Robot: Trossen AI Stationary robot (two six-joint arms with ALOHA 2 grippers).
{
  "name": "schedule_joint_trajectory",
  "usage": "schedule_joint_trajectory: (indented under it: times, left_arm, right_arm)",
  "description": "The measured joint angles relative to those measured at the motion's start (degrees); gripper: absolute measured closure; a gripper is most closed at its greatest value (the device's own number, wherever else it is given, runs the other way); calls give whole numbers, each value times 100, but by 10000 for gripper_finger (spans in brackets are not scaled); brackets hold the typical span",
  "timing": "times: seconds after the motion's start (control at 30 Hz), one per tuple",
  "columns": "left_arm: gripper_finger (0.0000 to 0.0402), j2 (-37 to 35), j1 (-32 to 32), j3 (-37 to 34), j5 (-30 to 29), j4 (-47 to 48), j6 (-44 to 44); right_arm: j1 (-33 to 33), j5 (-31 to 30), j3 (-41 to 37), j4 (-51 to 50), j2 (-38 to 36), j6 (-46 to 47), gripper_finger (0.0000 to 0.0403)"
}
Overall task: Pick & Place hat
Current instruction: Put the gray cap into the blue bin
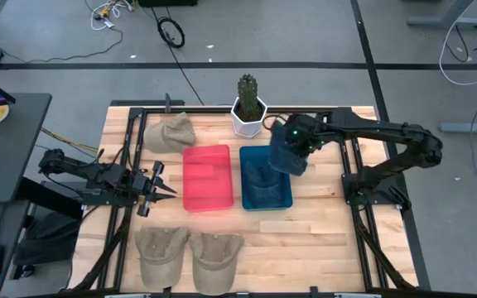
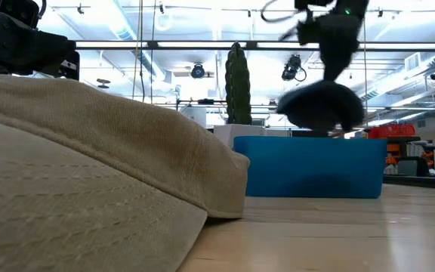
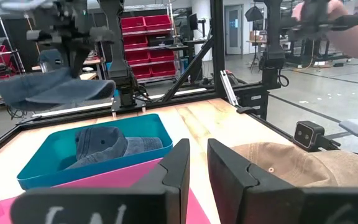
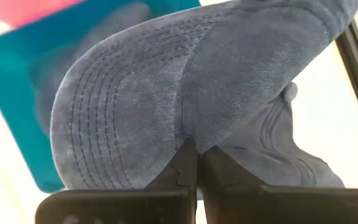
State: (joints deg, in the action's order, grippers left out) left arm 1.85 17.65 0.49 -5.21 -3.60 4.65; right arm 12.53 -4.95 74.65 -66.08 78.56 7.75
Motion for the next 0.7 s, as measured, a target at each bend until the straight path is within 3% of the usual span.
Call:
schedule_joint_trajectory:
  times: [0.37, 0.7]
  left_arm:
    - [342, 2, -2, 1, -1, -2, 1]
    - [342, 2, -2, 1, -2, 0, 0]
  right_arm:
    - [-752, 201, 739, 233, 1432, -238, 401]
    - [-772, 199, 798, 356, 2241, -440, 401]
